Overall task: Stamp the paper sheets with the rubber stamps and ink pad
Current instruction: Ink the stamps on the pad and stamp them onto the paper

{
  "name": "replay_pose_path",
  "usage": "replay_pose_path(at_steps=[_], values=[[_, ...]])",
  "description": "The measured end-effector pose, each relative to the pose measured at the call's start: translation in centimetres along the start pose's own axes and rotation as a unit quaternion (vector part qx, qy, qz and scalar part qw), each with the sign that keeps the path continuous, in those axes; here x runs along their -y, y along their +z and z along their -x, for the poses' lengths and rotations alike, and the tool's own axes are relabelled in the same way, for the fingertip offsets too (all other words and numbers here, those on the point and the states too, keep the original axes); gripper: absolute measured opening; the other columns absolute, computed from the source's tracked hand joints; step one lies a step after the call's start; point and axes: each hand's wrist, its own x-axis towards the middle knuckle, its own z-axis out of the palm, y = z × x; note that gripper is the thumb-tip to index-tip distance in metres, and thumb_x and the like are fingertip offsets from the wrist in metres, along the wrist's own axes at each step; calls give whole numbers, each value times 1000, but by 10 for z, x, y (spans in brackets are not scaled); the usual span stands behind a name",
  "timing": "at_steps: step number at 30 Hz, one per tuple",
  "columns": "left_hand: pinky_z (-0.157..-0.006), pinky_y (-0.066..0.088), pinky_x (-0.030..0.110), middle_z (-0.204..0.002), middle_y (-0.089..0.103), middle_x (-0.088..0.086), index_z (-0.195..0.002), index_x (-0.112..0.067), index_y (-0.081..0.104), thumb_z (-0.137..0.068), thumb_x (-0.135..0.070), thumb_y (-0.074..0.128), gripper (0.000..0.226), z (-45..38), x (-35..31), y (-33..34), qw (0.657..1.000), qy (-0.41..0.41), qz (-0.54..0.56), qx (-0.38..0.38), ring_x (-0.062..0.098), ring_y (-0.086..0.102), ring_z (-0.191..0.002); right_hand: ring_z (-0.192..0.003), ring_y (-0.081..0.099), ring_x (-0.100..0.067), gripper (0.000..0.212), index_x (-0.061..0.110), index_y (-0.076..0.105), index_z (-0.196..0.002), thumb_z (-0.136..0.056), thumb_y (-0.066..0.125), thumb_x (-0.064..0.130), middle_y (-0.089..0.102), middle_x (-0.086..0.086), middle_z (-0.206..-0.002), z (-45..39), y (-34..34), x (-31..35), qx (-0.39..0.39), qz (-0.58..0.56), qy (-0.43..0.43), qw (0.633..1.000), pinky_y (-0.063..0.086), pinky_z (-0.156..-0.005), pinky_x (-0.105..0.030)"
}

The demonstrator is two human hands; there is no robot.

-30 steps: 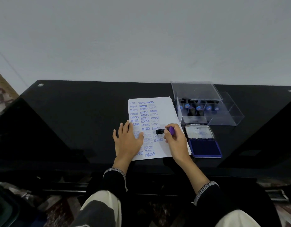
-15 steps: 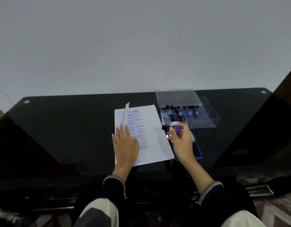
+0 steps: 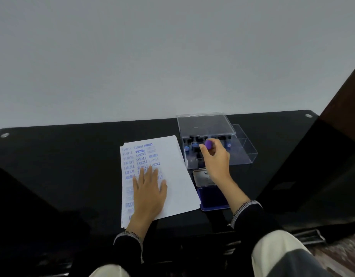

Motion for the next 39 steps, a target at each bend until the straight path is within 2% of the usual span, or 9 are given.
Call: replay_pose_path(at_steps=[4, 7, 11, 17, 24, 26, 29, 35, 39], values=[[-120, -9, 39, -162, 14, -3, -153, -21, 23, -98, -54, 25, 65, 0, 1, -1, 999, -25, 38, 6, 17, 2, -150, -75, 52, -11, 24, 18, 48, -108, -92, 62, 29, 57, -2, -90, -19, 11, -1, 50, 109, 13, 993, 47, -69, -33], [-120, -7, 39, -162, 13, -5, -153, -22, 23, -100, -48, 35, 61, 1, -1, -3, 998, -32, 58, 1, 15, 1, -150, -75, 57, -21, 21, 18, 47, -97, -93, 60, 35, 59, 1, -85, -32, 20, 4, 93, 230, -9, 969, 46, -66, -33], [-120, -8, 36, -161, 17, -6, -151, -22, 27, -99, -49, 37, 60, 1, 1, -2, 996, -40, 78, -8, 14, 4, -150, -80, 51, -24, 26, 13, 51, -95, -94, 57, 38, 55, -2, -85, -39, 28, 8, 150, 330, 2, 932, 43, -74, -36], [-121, 3, 33, -154, 34, -3, -142, -19, 43, -97, -41, 49, 51, 1, 1, -3, 988, -43, 146, -36, 14, 18, -147, -109, 58, -32, 28, 19, 65, -115, -98, 48, 32, 65, -10, -115, -40, 34, -1, 184, 396, 25, 899, 42, -95, -43], [-115, 25, 30, -141, 48, -6, -132, -20, 51, -92, -34, 59, 43, 2, 1, -4, 976, -20, 202, -83, 11, 36, -134, -96, 63, -29, 21, 14, 67, -107, -94, 58, 28, 68, -9, -104, -43, 37, 10, 93, 374, 36, 922, 49, -75, -36], [-110, 25, 25, -138, 49, -7, -131, -21, 51, -92, -34, 60, 42, 2, 0, -5, 973, -20, 208, -92, 8, 38, -130, -98, 58, -29, 19, 11, 66, -104, -95, 54, 23, 67, -10, -99, -49, 41, 19, 47, 335, 8, 941, 43, -69, -32], [-106, 27, 23, -134, 50, -9, -130, -22, 51, -91, -34, 60, 42, 3, 0, -6, 972, -19, 210, -101, 5, 39, -125, -111, 45, -33, 23, 12, 64, -106, -98, 44, 19, 66, -11, -104, -62, 52, 25, 95, 301, -28, 948, 43, -83, -38], [-98, 32, 21, -124, 52, -14, -122, -25, 53, -88, -44, 50, 39, 5, -2, -7, 969, -3, 215, -120, -4, 37, -113, -141, 12, -40, 60, 10, 48, -135, -100, 17, 49, 42, -19, -144, -82, 74, 15, 248, 427, 95, 864, 6, -111, -57], [-94, 33, 20, -119, 54, -15, -117, -24, 55, -87, -50, 41, 41, 5, -1, -5, 973, 13, 200, -113, -1, 41, -109, -144, 9, -38, 70, 4, 47, -135, -99, 17, 57, 39, -22, -146, -86, 78, 17, 231, 424, 109, 869, 2, -112, -58]])
